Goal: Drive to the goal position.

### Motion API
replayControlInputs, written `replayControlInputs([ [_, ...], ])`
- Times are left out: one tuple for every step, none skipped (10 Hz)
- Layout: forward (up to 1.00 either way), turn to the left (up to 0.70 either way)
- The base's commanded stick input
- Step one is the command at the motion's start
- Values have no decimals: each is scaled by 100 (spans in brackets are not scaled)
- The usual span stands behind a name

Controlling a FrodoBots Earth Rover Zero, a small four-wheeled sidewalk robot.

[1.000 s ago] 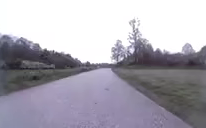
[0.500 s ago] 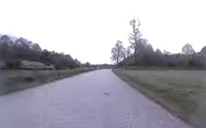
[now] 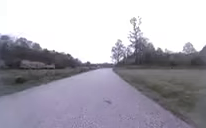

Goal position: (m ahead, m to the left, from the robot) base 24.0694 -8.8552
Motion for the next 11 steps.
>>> replayControlInputs([
  [100,0],
  [100,0],
  [100,0],
  [100,0],
  [100,0],
  [100,0],
  [100,0],
  [100,0],
  [100,0],
  [100,0],
  [100,0],
])
